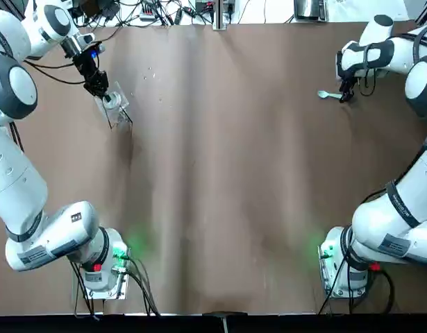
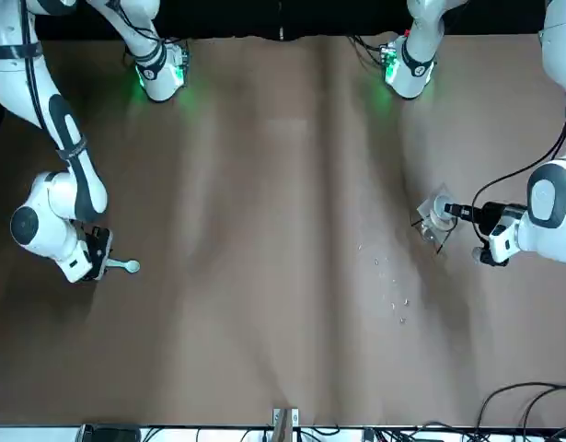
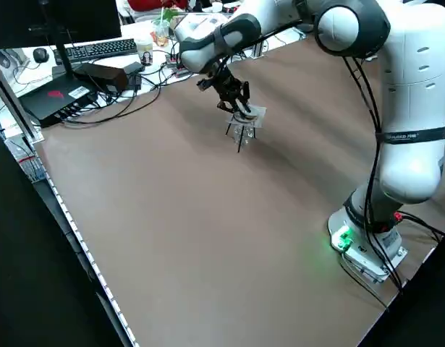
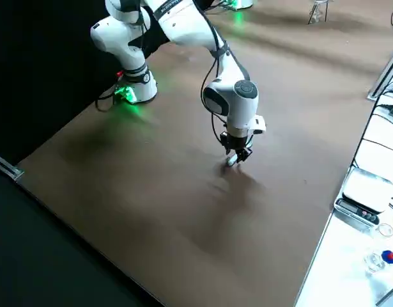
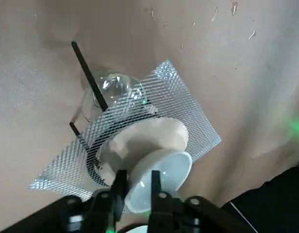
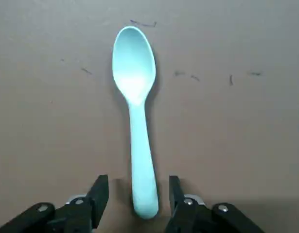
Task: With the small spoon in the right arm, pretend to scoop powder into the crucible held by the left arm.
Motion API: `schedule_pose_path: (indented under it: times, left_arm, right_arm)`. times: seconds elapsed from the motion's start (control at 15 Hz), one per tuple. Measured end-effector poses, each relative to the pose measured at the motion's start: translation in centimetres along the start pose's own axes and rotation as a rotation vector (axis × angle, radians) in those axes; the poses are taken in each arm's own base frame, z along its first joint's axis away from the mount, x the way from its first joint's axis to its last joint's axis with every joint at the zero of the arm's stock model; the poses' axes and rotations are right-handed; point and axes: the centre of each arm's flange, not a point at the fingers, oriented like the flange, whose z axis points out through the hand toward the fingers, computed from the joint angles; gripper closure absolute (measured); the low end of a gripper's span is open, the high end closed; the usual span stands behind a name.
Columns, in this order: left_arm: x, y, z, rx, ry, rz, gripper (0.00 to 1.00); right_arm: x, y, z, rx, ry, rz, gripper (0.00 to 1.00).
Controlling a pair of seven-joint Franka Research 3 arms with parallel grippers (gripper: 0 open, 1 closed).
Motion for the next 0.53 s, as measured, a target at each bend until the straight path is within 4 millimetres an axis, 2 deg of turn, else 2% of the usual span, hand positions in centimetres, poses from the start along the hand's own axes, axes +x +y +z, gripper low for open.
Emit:
schedule_pose_path:
  times: [0.13, 0.2, 0.27, 0.53]
  left_arm:
    - [0.0, 0.0, 0.0, 0.000, 0.000, -0.001, 0.82]
    - [0.0, -0.1, 0.0, -0.001, 0.000, -0.004, 0.82]
    - [-0.1, -0.1, 0.0, -0.001, -0.001, -0.008, 0.89]
    - [-0.1, -0.1, -0.2, -0.002, -0.002, -0.021, 0.93]
  right_arm:
    - [0.2, -0.1, 0.5, -0.028, 0.005, -0.017, 0.42]
    - [0.3, -0.3, 0.8, -0.040, 0.007, -0.027, 0.43]
    - [0.3, -0.4, 1.1, -0.048, 0.008, -0.034, 0.44]
    - [0.2, -0.4, 1.2, -0.060, 0.009, -0.040, 0.51]
